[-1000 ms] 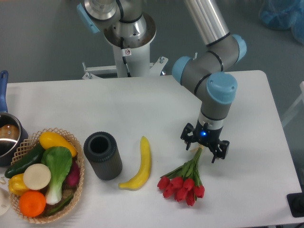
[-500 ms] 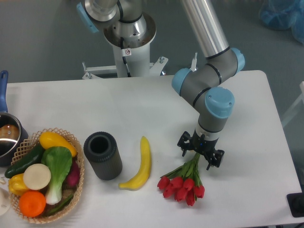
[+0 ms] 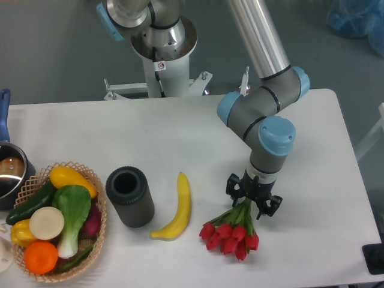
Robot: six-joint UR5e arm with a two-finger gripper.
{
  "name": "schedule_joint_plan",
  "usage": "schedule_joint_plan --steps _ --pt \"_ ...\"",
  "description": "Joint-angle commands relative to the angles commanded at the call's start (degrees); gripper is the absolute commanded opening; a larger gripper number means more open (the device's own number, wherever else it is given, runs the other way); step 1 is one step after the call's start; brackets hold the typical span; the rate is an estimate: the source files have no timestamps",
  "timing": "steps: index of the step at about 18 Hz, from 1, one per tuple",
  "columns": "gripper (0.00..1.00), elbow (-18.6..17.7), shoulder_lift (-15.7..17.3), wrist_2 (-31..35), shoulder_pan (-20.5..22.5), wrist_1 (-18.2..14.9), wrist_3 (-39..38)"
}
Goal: Pick up the flowers from the table
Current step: 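Close the gripper around the tulip stems, then lift the held red tulip bunch up off the table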
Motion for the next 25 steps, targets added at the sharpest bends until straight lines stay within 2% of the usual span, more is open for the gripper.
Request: schedule_joint_plan --steps 2,4,7,11,17,19,25 --pt "0.37 0.0 0.0 0.0 0.0 -0.09 0.0" --pt "0.31 0.0 0.0 0.09 0.0 -0.09 0.0" --pt "0.11 -0.09 0.09 0.09 -0.09 -0.09 -0.7" --pt "0.11 0.09 1.05 0.0 0.0 -0.09 -0.7" --pt "0.15 2.81 5.09 -0.35 -0.79 -0.09 -1.05" --pt "0.15 3.77 6.76 -0.53 -0.97 -0.17 -3.33" --pt "0.15 4.57 11.33 -9.12 -0.88 -0.09 -9.58"
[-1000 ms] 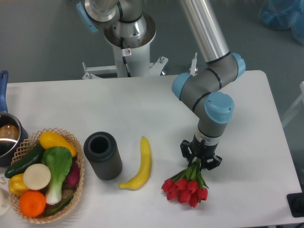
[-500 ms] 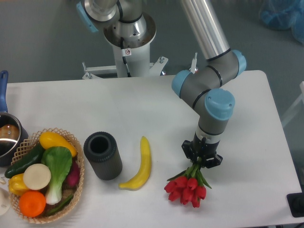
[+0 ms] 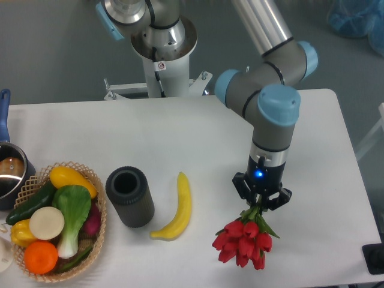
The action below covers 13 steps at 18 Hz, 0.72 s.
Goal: Pick up the flowers from the table
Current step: 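Lift the held red tulip bunch up off the table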
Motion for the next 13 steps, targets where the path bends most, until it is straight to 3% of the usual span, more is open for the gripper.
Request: schedule_joint_plan --steps 4,8,13 --pt "0.15 0.7 1.23 -6.68 0.53 0.09 -0.09" --pt "0.15 1.49 1.24 -18.63 3.42 0.0 0.09" --pt "0.15 1.32 1.15 -20.32 3.78 0.0 0.0"
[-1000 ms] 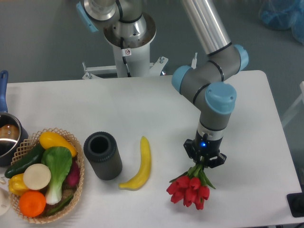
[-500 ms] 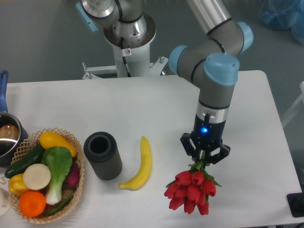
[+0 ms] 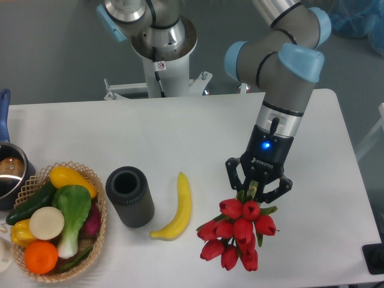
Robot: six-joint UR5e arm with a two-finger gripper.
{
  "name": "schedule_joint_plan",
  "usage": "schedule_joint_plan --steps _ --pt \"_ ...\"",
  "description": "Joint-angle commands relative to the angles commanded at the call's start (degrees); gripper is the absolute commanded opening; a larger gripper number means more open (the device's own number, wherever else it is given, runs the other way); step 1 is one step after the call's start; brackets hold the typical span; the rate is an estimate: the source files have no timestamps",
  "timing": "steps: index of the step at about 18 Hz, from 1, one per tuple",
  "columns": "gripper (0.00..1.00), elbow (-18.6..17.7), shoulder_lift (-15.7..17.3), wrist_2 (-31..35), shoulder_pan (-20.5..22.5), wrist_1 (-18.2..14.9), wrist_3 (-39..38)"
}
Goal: Pick up the flowers from the table
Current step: 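Lift the held red tulip bunch up off the table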
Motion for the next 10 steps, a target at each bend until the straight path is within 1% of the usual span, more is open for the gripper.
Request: schedule_joint_plan --steps 2,10 --pt "0.15 -0.44 0.09 -0.09 0.35 0.0 0.0" --pt "0.15 -0.26 0.09 0.0 0.0 0.0 0.0"
